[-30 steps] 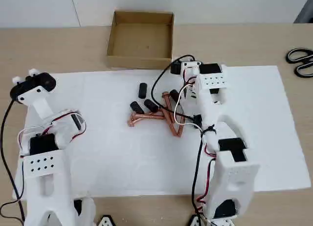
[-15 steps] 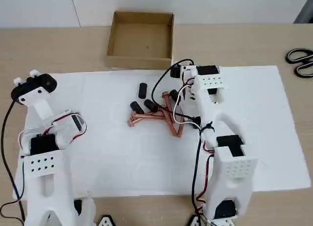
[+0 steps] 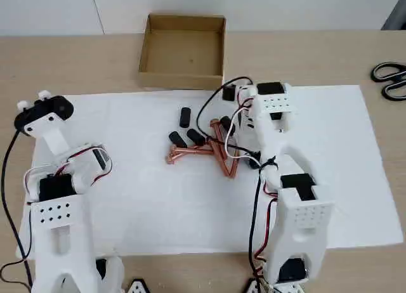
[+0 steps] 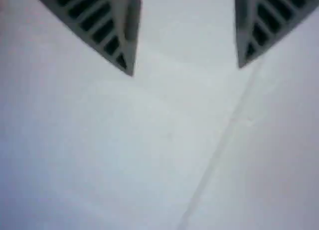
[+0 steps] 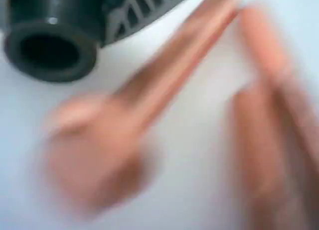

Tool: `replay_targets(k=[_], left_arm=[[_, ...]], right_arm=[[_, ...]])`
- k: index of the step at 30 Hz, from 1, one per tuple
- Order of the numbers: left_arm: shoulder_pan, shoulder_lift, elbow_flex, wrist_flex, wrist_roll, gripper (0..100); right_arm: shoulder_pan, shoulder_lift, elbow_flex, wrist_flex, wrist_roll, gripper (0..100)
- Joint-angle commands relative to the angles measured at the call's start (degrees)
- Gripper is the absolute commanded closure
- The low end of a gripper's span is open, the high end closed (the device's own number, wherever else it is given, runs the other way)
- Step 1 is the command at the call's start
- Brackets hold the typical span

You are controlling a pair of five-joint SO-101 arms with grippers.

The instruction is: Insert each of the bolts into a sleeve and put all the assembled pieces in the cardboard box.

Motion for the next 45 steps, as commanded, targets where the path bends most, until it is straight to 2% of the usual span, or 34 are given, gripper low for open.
replay_targets(k=[1,4,8,13,17,20,26,36,42,45], left_arm=[[0.26,-0.44,-0.57,-0.97,0.00,87],[0.53,-0.44,-0.75,-1.23,-0.79,87],[6.24,0.00,-3.30,0.18,-7.47,87],[12.66,2.81,-12.26,3.52,-5.89,87],[13.71,16.00,-22.20,5.27,-5.54,87],[15.21,27.78,-30.73,7.91,-1.76,87],[23.30,42.11,-43.82,12.48,1.23,87],[26.29,45.45,-47.96,15.56,1.49,87],[32.79,45.63,-47.08,19.25,1.23,87],[35.96,45.80,-46.99,16.88,1.58,87]], right_arm=[[0.31,-8.04,-4.40,5.05,0.18,98.7],[0.31,-13.05,-5.45,7.16,0.26,99.2],[2.86,-19.38,-5.45,7.34,1.05,99.2],[8.57,-23.25,-5.36,8.13,3.34,99.2],[13.41,-23.25,-5.27,8.48,3.16,99.2],[15.34,-23.43,-5.27,8.48,3.25,99.2],[16.48,-23.16,-4.75,8.40,3.34,99.2],[16.31,-23.16,-2.55,7.96,3.34,99.2],[16.31,-23.16,-2.55,7.96,3.34,99.2],[16.40,-23.16,-2.55,7.96,3.34,99.2]])
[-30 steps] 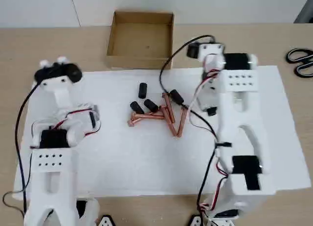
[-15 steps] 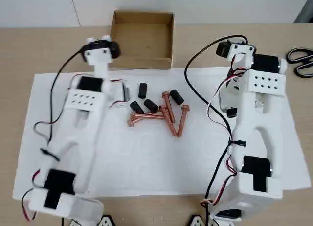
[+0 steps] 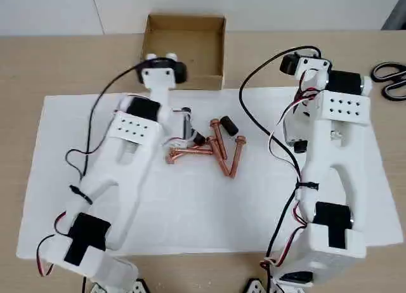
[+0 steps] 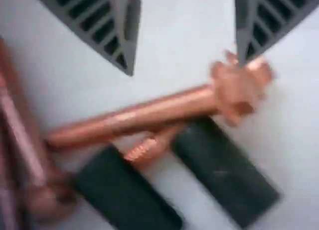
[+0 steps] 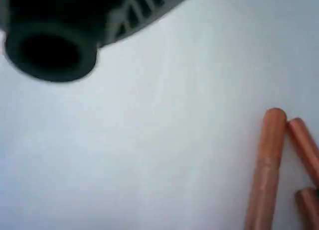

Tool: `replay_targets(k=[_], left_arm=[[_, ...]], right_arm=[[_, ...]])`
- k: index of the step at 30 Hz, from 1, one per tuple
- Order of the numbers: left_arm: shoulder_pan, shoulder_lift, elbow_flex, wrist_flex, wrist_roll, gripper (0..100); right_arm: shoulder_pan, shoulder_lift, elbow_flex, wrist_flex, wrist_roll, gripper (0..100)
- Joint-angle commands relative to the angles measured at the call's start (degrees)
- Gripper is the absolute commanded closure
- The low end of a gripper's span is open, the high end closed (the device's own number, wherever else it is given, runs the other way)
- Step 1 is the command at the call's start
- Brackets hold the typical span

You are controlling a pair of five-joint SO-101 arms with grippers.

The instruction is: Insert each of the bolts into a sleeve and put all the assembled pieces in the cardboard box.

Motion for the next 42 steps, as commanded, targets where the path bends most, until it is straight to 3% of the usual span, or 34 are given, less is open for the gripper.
replay_targets(k=[1,11,19,27,42], left_arm=[[3.96,-0.18,-1.36,-3.69,0.53,87],[10.64,6.95,-1.36,-14.42,9.05,87],[14.24,13.89,-6.37,-15.47,13.98,87],[18.11,16.97,-8.57,-15.82,13.98,87],[17.76,20.13,-8.57,-23.12,11.08,87]], right_arm=[[0.48,-3.38,-0.35,0.22,0.62,99.2],[8.40,-3.82,-0.44,0.31,0.70,99.2],[10.77,-3.82,-0.35,0.40,2.02,99.2],[10.77,-3.74,-0.35,0.22,2.20,99.2],[10.77,-3.74,-0.35,0.22,2.29,99.2]])
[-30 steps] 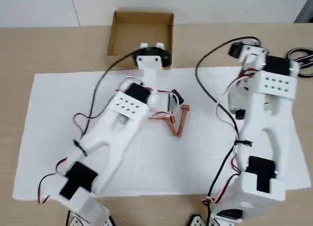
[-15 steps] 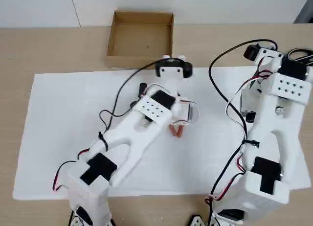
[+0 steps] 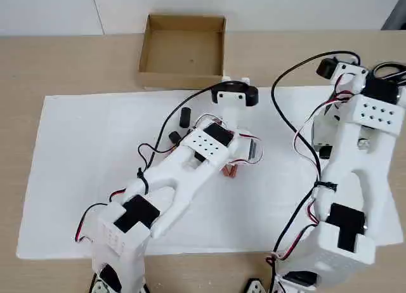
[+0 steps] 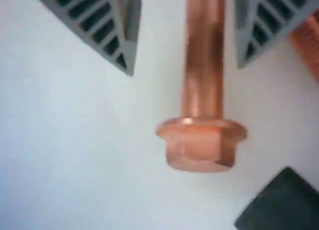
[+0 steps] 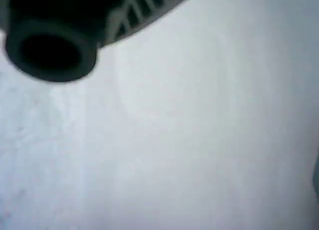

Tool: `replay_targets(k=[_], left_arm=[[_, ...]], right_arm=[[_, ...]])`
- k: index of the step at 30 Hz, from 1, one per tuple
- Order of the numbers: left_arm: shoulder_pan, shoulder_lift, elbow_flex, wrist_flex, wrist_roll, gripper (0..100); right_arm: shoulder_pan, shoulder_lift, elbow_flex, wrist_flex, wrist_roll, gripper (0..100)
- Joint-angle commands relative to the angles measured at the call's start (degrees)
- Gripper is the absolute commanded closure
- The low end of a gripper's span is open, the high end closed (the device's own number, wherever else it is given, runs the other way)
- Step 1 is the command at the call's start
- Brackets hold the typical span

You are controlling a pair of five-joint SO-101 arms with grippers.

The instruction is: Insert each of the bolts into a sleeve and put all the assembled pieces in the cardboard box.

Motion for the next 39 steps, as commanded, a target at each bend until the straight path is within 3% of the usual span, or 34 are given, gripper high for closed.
replay_targets(k=[1,19,24,31,39], left_arm=[[-0.09,-0.44,-2.33,-1.23,-0.70,87],[-1.23,3.25,-2.42,-4.48,-2.11,87],[-1.23,3.25,-2.51,-4.48,-2.37,99],[-1.14,3.16,-3.65,-3.96,-2.37,100],[0.70,-6.77,-5.49,1.58,-4.84,100]], right_arm=[[0.48,-3.74,-0.35,0.22,0.79,99.2],[0.48,-3.74,-0.35,0.22,0.62,99.2],[0.31,-3.47,-0.35,0.22,0.53,99.2],[0.22,-3.47,-0.35,0.22,0.53,99.2],[0.22,-3.56,-0.35,0.22,0.70,99.2]])
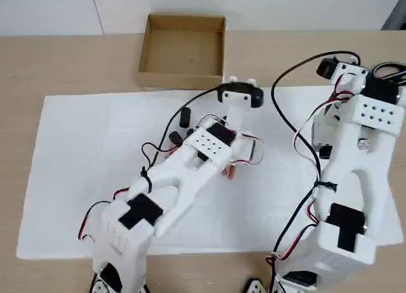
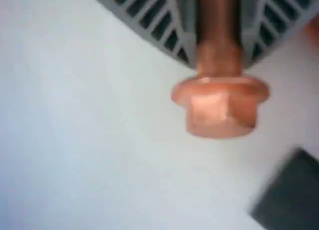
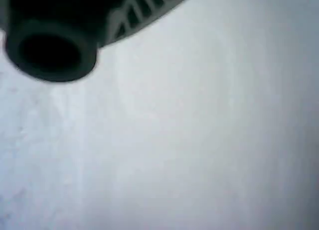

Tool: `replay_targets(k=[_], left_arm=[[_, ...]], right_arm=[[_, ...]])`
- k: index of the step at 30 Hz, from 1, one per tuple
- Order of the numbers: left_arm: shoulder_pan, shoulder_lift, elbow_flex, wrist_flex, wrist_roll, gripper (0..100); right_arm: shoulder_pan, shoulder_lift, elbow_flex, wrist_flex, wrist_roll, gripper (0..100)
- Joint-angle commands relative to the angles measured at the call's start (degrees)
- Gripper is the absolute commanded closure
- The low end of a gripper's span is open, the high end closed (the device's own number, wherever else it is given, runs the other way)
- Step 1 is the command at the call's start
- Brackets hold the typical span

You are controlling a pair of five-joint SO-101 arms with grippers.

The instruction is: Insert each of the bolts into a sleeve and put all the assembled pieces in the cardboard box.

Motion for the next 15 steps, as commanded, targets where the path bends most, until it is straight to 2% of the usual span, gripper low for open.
replay_targets(k=[1,8,15], left_arm=[[-0.53,-9.23,-3.03,1.23,-1.41,100],[-5.45,-18.55,-3.12,6.86,-3.69,100],[-10.55,-32.26,-3.12,14.86,-13.19,100]], right_arm=[[0.22,-3.74,-0.35,0.22,0.70,99.2],[0.13,-3.91,-0.62,0.22,0.70,99.1],[-1.71,-7.69,-4.40,0.48,0.70,99.2]])
